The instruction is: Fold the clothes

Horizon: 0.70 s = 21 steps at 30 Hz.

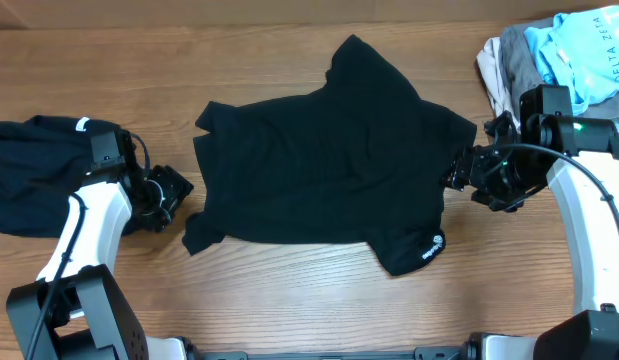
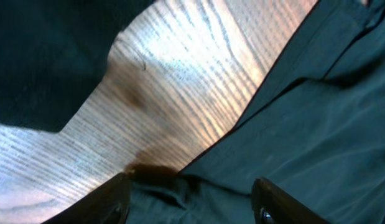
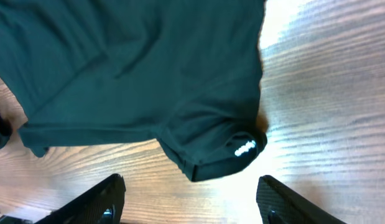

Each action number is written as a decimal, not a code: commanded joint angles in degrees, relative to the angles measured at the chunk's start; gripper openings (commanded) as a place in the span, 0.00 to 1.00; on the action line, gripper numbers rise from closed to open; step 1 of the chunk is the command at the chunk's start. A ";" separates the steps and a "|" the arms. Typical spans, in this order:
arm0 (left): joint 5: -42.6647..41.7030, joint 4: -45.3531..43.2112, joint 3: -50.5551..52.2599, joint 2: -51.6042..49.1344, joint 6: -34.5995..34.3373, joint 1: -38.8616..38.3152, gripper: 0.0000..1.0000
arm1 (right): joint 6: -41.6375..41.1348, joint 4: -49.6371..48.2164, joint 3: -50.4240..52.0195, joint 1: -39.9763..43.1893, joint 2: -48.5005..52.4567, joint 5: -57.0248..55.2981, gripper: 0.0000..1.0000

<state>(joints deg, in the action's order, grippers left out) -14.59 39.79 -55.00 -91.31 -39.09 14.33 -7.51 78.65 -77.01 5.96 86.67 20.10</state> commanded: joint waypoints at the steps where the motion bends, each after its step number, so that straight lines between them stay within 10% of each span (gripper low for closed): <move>1: -0.09 -0.46 -0.33 -0.31 -1.25 -0.22 0.63 | -1.53 0.55 0.17 0.11 -0.81 -0.50 0.72; 7: 1.64 -0.90 -0.11 -0.63 -0.72 -0.28 0.58 | -1.75 1.18 0.20 0.11 -0.81 -0.52 0.71; 21: 1.46 -2.43 -0.11 -8.76 29.81 -5.75 0.52 | -1.75 1.60 0.20 0.11 -0.81 -0.52 0.71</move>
<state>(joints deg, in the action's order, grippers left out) -13.67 38.00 -55.00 -98.50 -18.37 9.39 -8.97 80.31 -77.01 5.96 86.67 20.03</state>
